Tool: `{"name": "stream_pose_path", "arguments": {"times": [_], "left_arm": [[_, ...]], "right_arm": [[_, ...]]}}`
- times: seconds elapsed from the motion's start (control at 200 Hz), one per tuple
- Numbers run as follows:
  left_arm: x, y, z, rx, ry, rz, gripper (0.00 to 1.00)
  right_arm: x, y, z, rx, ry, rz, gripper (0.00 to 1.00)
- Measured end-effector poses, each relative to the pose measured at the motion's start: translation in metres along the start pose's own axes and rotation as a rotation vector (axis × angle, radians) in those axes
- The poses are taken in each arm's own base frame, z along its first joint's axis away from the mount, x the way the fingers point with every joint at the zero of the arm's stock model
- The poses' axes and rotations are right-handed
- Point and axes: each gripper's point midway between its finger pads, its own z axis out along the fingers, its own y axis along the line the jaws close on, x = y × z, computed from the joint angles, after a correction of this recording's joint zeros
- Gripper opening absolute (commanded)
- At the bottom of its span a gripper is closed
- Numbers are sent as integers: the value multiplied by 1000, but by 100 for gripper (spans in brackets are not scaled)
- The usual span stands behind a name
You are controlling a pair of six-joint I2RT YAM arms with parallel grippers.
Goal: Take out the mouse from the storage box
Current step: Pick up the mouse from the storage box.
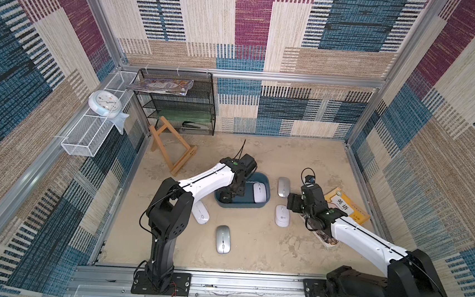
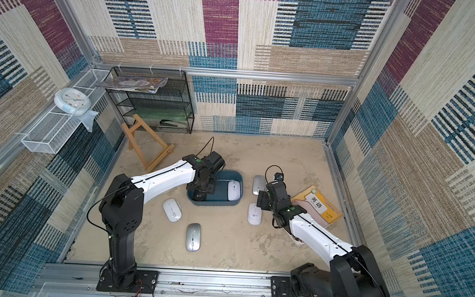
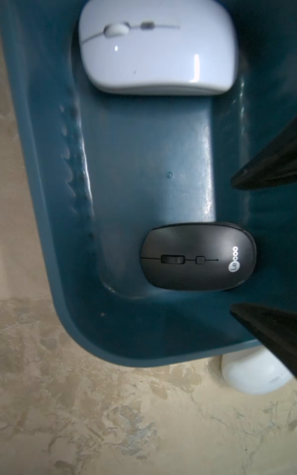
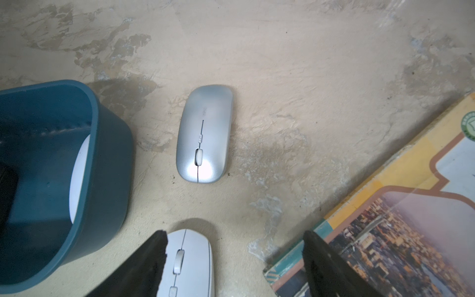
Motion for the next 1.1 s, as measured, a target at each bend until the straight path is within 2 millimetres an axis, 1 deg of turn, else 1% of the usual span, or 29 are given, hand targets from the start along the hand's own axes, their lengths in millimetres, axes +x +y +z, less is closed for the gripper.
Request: {"name": "stream_pose_path", "arguments": {"times": [0.17,0.371,0.551,0.686,0.796,0.871,0.987,1.102], "left_arm": [[3,4,14,-26,38,-3,78],[7,6,31,-34,83,-10,83],[9,4,39,-15,114,-19,85],[10,2,41,-8,121,-20,85],[11,-2,47,0,141,-19,81],[11,-8,52,15,156,-19,80],[9,-14,49,34,152,-16,77],[8,-26,44,63,146,-4,73]], "right_arm": [[2,-1,1,4,3,-1,86],[3,-1,1,5,4,0,86],[3,-1,2,2,-3,4,86],[3,-1,3,3,-2,3,86],[3,-1,2,1,-7,5,86],[3,-1,2,-1,-12,6,86],[2,-1,2,-2,-14,7,86],[2,-1,2,-1,-18,8,86]]}}
